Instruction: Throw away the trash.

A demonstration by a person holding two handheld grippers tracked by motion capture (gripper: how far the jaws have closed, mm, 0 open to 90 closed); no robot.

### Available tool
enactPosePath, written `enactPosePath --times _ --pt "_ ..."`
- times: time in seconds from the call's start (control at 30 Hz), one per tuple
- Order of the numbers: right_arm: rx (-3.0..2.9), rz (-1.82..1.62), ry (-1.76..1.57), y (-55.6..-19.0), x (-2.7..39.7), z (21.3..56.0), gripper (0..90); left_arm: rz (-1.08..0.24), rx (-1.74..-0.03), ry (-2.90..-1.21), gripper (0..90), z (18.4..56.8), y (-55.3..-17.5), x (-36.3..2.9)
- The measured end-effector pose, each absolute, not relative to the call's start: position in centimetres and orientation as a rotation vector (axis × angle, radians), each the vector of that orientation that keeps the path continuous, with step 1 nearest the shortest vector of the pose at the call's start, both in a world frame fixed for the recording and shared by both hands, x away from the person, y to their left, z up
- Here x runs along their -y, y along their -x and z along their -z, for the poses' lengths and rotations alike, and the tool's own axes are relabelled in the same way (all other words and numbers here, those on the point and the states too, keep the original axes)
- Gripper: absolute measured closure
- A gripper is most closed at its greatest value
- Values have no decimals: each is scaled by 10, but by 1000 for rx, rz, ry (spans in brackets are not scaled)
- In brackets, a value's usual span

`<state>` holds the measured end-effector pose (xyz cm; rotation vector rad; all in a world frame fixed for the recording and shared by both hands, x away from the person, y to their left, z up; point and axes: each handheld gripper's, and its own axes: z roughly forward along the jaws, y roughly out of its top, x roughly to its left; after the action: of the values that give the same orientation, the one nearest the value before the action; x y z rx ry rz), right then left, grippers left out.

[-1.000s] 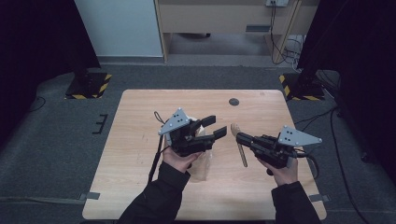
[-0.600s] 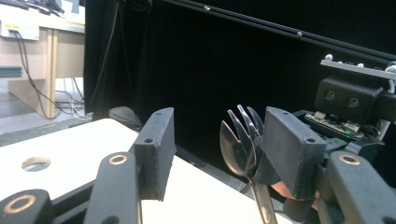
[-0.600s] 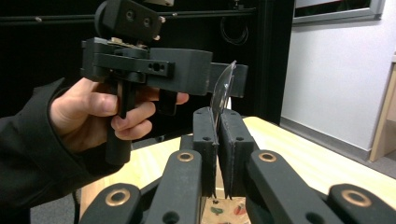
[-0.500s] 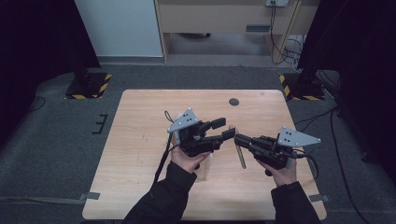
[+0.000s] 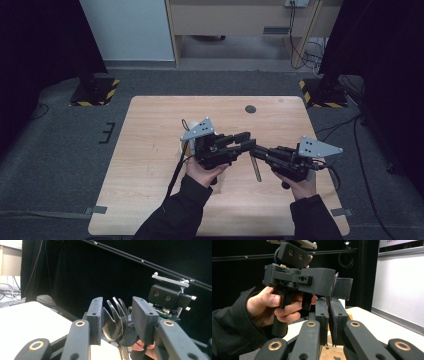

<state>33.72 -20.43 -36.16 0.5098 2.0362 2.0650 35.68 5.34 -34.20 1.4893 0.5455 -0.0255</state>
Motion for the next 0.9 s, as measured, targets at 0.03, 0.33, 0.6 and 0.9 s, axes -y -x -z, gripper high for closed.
enactPosePath --times 0.03,0.33,0.6,0.9 --pt "-2037 -2065 -509 -337 204 362 862 30 -548 -1487 625 342 -357 -54" --pt "-2041 -2085 -509 -338 204 362 850 78 -554 -1460 678 342 -359 -58" --pt "-2021 -2117 -554 -341 207 365 790 100 -546 -1451 772 343 -359 -60" --pt "-2003 -2111 -571 -342 208 365 732 122 -539 -1441 832 343 -357 -61"
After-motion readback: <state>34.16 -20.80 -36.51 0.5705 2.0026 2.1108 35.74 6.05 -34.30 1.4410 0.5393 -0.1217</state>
